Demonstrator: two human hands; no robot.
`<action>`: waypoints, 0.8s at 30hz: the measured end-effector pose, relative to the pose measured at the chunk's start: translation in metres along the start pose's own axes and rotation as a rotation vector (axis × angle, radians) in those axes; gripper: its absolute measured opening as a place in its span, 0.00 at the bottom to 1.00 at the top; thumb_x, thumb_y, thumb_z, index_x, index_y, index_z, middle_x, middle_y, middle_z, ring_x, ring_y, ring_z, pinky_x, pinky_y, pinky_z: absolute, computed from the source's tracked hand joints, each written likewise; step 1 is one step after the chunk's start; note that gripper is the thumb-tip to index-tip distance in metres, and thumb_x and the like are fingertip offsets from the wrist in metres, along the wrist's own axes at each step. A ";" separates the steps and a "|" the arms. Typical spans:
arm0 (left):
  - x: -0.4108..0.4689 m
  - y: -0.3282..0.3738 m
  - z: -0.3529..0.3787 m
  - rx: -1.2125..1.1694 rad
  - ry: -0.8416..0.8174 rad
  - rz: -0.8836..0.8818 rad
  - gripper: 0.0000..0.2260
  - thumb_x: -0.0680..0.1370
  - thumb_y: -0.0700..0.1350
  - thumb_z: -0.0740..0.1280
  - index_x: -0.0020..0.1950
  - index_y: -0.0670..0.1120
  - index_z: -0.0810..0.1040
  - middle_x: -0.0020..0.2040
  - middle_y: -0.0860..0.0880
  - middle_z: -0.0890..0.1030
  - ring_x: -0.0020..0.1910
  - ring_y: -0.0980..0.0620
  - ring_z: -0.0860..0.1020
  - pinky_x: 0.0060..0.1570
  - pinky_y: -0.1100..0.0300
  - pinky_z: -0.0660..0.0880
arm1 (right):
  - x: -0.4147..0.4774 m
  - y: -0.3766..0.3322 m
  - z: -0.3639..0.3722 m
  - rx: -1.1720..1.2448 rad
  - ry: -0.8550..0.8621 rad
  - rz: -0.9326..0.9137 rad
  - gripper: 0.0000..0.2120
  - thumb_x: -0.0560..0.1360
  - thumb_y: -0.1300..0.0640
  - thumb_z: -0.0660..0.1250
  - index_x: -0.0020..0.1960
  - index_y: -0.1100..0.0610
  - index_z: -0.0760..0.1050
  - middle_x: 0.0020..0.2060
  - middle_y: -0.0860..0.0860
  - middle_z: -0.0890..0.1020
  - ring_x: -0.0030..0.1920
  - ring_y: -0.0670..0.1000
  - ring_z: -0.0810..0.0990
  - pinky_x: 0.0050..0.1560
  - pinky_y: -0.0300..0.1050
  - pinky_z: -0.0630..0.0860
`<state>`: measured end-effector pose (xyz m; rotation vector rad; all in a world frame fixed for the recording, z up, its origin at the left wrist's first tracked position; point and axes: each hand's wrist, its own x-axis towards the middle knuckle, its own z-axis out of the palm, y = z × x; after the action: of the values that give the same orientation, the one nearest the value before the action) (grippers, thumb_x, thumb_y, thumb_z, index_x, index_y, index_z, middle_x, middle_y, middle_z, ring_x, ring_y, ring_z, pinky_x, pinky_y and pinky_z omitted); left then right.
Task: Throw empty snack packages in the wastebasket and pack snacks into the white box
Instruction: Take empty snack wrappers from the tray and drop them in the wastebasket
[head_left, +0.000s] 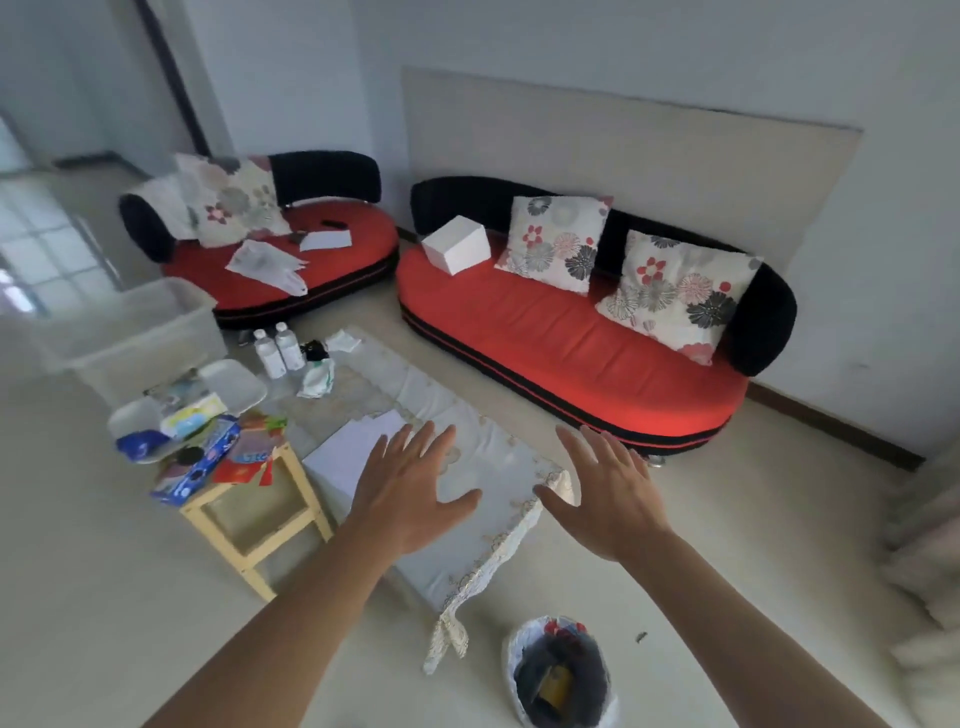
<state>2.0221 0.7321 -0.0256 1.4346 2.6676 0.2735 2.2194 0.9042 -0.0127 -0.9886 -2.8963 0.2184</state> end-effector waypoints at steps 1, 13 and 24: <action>-0.009 -0.014 -0.006 0.001 0.013 -0.043 0.40 0.75 0.74 0.54 0.83 0.59 0.48 0.84 0.53 0.51 0.83 0.48 0.48 0.81 0.47 0.47 | 0.007 -0.014 -0.002 -0.003 -0.006 -0.039 0.40 0.76 0.27 0.51 0.81 0.44 0.48 0.81 0.51 0.57 0.81 0.55 0.53 0.79 0.57 0.53; -0.097 -0.211 -0.054 0.029 0.160 -0.412 0.41 0.72 0.76 0.52 0.82 0.60 0.53 0.82 0.54 0.58 0.81 0.47 0.57 0.78 0.45 0.56 | 0.081 -0.214 0.019 -0.013 -0.027 -0.331 0.46 0.68 0.24 0.39 0.82 0.44 0.48 0.80 0.52 0.58 0.80 0.54 0.55 0.79 0.56 0.55; -0.127 -0.384 -0.073 0.034 0.181 -0.462 0.42 0.71 0.75 0.50 0.82 0.58 0.53 0.83 0.53 0.57 0.82 0.47 0.55 0.80 0.46 0.54 | 0.128 -0.397 0.070 0.048 -0.096 -0.369 0.48 0.66 0.23 0.37 0.81 0.44 0.50 0.80 0.53 0.59 0.80 0.55 0.57 0.78 0.56 0.56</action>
<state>1.7662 0.4108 -0.0318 0.7911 3.0578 0.3276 1.8713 0.6640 -0.0165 -0.4330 -3.0717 0.3146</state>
